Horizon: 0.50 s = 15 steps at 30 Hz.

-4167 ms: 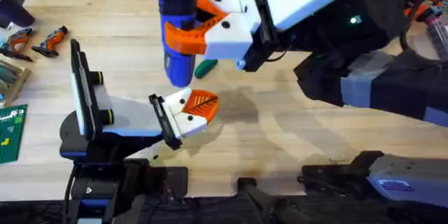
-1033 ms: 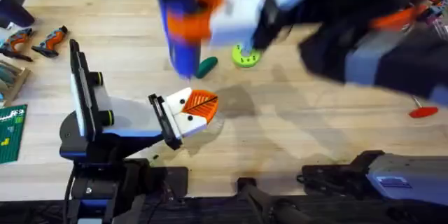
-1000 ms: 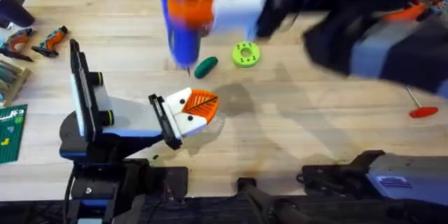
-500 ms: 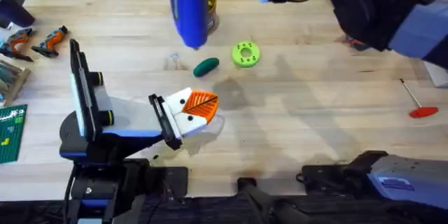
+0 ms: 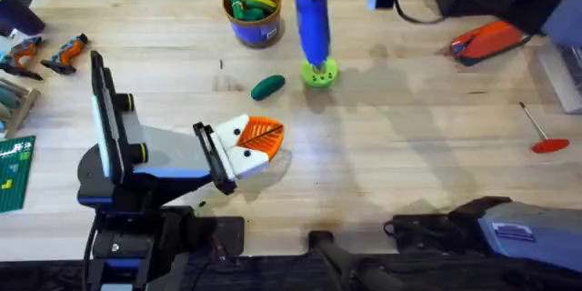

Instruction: Pick up the gripper from the table and insert it into the empty holder that is missing its gripper. Then pick up a screw, insert it into the mounting hole, and use the screwdriver to tighten it. Finally, clean up the table by picking up the vegetable and placing it into the bucket.

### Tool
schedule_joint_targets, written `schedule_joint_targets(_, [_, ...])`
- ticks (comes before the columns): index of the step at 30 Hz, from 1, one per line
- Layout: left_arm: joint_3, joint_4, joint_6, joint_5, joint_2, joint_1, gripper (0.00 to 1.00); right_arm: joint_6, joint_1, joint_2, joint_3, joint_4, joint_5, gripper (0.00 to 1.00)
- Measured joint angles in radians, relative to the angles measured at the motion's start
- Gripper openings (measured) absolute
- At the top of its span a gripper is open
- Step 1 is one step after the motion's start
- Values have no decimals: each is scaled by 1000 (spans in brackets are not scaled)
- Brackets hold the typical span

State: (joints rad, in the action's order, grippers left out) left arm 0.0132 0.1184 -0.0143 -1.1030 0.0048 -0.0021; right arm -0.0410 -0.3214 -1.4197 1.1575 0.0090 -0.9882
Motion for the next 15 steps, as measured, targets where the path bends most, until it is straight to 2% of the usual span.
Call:
schedule_joint_targets(4, [0, 0, 0, 0, 0, 0, 4, -197, 2, -1, 87, -377, 219, 28])
schedule_joint_targets(5, [0, 0, 0, 0, 0, 0, 4, -338, 2, 0, 178, -562, 415, 28])
schedule_joint_targets(6, [0, 0, 0, 0, 0, 0, 4, -385, 2, 0, 203, -597, 495, 28])
schedule_joint_targets(7, [0, 0, 0, 0, 0, 0, 4, -517, 2, 1, 232, -666, 703, 28])
schedule_joint_targets(8, [0, 0, 0, 0, 0, 0, 4, -576, 3, 1, 234, -700, 777, 28])
schedule_joint_targets(11, [0, 0, 0, 0, 0, 0, 4, -738, 11, -9, 234, -804, 927, 28])
schedule_joint_targets(15, [0, 0, 0, 0, 0, 0, 4, -919, 29, -59, 234, -886, 1021, 28])
